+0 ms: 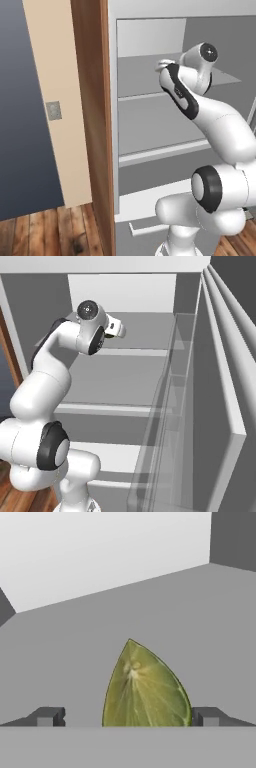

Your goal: There is a bowl on the dining counter. Grab a lemon wedge from the fridge and place it in the bowl. Then get the liquor bottle and glass cup from the cabinet and place them next to the bowl.

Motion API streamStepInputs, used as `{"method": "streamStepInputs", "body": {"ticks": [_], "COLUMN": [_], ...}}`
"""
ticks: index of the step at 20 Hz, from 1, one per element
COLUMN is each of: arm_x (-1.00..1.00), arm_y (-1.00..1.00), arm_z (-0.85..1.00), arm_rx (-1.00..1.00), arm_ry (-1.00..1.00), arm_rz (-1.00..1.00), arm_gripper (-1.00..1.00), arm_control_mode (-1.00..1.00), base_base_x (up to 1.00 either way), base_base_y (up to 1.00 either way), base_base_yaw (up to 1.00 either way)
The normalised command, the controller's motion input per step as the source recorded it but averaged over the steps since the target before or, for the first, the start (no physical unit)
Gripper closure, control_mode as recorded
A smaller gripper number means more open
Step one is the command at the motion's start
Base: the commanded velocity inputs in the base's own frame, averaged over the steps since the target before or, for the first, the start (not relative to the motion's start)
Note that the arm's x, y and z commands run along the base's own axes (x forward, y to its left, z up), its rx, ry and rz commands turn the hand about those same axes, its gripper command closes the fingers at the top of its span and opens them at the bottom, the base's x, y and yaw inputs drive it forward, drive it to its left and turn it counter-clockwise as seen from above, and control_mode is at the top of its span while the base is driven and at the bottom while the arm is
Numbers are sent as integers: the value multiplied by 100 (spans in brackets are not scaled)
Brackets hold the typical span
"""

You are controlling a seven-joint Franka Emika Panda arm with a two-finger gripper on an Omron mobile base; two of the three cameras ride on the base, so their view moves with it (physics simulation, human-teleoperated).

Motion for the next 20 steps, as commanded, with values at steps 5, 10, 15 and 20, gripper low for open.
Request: {"method": "streamStepInputs", "body": {"ticks": [5, 10, 15, 20], "arm_x": [10, 13, 19, 30], "arm_y": [-1, -4, -2, -1], "arm_z": [-19, -27, -15, 0], "arm_rx": [0, 0, 0, 1], "arm_ry": [0, 2, 1, 0], "arm_rz": [0, 0, 0, 0], "arm_gripper": [-100, -100, -100, -100], "arm_control_mode": [-100, -100, -100, -100], "base_base_x": [0, 0, 0, 0], "base_base_y": [0, 0, 0, 0], "base_base_yaw": [0, 0, 0, 0]}}
